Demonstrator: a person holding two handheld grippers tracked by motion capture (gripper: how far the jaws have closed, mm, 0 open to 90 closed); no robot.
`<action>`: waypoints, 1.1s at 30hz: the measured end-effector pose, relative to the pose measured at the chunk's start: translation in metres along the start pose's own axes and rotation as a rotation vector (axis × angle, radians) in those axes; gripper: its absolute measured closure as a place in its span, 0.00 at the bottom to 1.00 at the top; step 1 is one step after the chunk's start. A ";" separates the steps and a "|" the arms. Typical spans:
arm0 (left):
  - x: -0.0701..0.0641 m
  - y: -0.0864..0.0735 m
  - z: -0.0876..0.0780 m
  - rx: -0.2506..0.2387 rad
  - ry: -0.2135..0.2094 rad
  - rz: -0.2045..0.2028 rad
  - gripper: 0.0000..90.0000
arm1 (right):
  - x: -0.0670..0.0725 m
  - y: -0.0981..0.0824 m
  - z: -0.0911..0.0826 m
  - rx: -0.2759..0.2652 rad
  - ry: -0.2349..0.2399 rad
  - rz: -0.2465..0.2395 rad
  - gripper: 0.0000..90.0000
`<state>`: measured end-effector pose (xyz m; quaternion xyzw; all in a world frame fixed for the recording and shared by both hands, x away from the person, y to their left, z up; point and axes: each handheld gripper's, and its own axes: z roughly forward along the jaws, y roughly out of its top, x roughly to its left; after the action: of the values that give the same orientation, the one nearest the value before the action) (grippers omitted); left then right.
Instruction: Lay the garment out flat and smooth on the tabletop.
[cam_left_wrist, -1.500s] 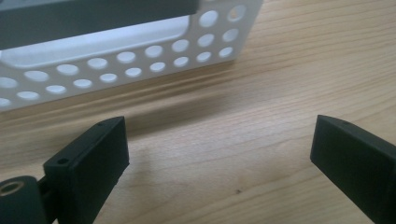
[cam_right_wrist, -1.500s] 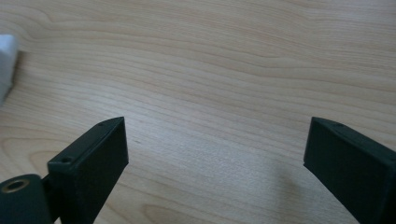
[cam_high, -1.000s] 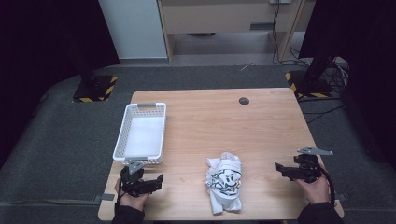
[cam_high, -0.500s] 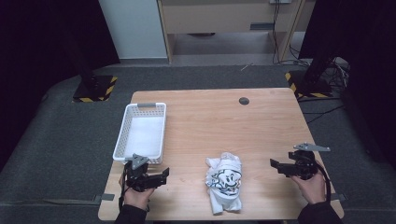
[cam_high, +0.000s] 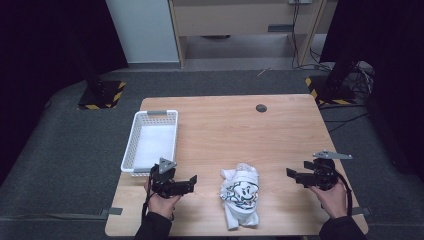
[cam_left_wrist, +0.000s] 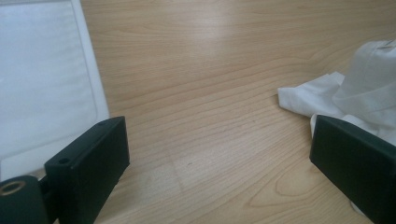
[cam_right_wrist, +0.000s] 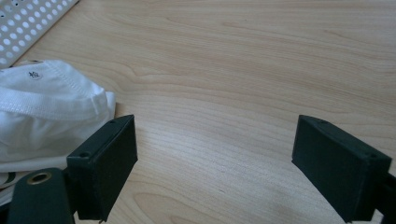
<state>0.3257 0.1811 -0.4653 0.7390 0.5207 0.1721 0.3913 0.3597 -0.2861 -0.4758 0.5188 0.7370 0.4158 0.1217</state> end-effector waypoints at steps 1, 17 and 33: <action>-0.001 0.001 0.001 0.000 -0.003 -0.001 0.05 | 0.000 0.000 0.000 -0.002 0.002 0.000 0.16; -0.016 0.013 0.017 -0.005 -0.069 -0.002 0.07 | 0.008 0.006 0.008 -0.004 0.046 -0.016 0.18; -0.037 0.021 0.036 0.015 -0.141 0.021 0.10 | 0.025 0.013 0.022 -0.002 0.110 -0.024 0.20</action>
<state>0.3480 0.1299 -0.4662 0.7575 0.4854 0.1197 0.4198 0.3713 -0.2526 -0.4735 0.4863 0.7483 0.4428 0.0864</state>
